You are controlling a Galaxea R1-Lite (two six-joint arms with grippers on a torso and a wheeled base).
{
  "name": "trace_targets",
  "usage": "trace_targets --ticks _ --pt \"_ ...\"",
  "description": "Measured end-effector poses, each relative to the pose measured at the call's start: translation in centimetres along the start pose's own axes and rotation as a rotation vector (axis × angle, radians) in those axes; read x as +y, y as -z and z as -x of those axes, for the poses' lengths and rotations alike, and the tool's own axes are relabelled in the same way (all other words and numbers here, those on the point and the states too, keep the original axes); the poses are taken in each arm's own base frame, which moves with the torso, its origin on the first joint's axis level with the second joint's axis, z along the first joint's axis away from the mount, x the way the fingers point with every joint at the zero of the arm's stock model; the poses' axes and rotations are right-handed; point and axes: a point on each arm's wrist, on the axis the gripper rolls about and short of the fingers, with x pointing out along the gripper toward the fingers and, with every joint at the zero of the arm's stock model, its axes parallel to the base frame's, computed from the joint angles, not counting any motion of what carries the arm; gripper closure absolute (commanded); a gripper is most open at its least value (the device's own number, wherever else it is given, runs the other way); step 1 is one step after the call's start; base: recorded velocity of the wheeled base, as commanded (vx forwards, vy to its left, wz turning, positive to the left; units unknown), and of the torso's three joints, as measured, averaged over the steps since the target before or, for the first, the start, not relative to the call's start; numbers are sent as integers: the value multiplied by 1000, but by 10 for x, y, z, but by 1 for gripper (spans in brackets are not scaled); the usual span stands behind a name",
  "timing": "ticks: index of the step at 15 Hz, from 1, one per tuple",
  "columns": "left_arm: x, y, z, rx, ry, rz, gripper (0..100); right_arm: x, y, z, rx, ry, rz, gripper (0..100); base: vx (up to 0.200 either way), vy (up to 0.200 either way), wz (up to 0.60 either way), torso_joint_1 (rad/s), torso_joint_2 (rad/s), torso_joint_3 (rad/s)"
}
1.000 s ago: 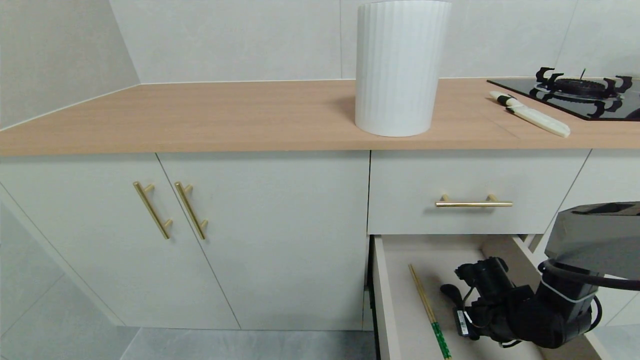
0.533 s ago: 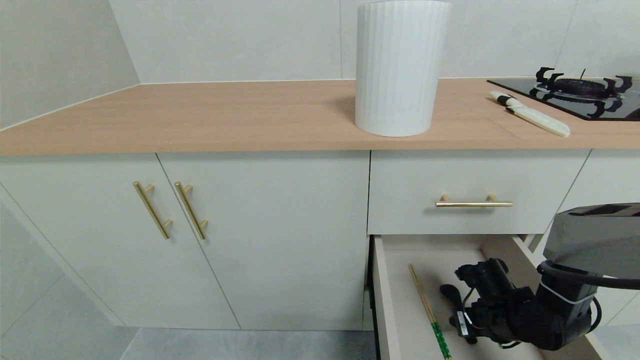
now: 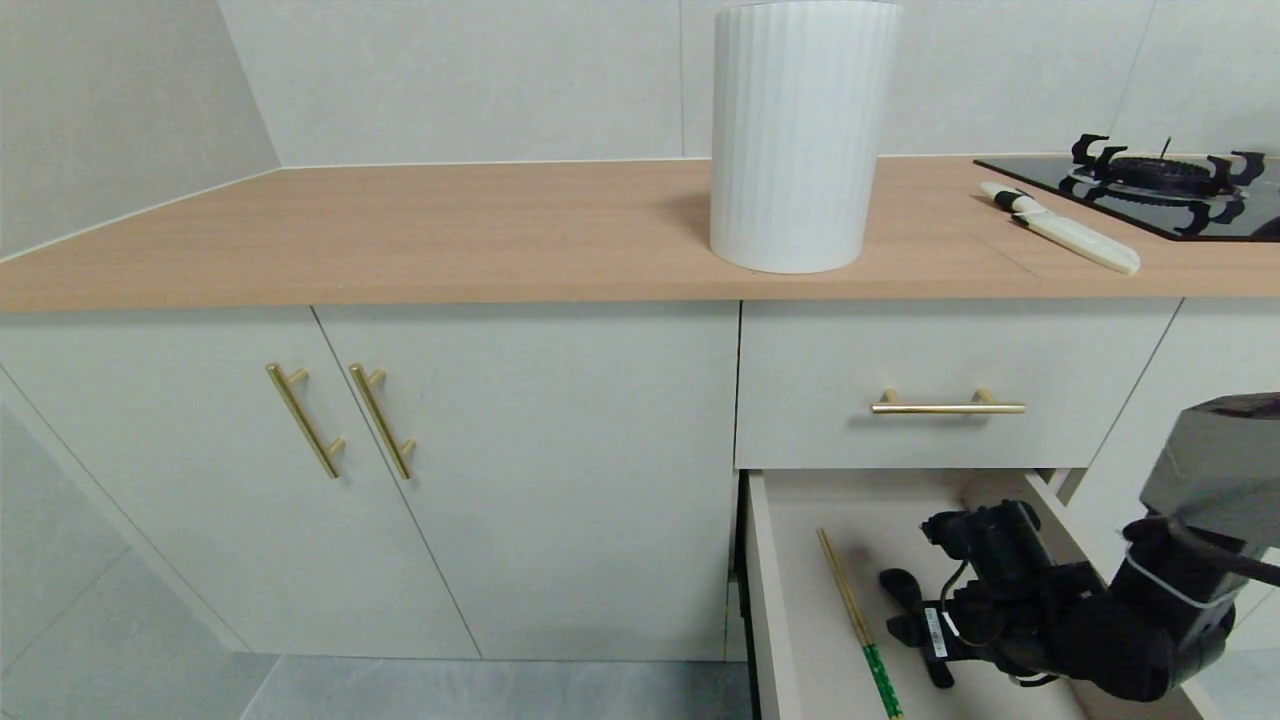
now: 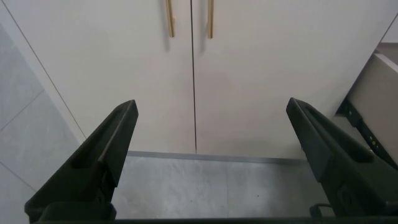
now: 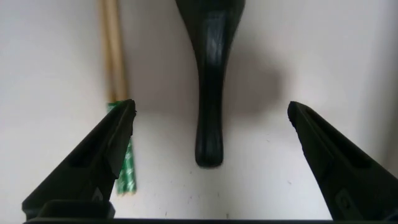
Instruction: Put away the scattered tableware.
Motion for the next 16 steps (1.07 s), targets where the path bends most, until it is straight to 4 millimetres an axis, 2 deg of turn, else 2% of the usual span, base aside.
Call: trace_targets --ticks 11,13,16 --pt "0 0 0 0 0 -2 0 6 -13 144 -25 -90 130 0 0 0 0 0 0 0" --pt "0 0 0 0 0 -2 0 5 -18 158 -74 -104 124 0 0 0 0 0 0 0" --pt "0 0 0 0 0 -2 0 4 -20 165 -106 -109 119 0 -200 0 0 9 4 2"
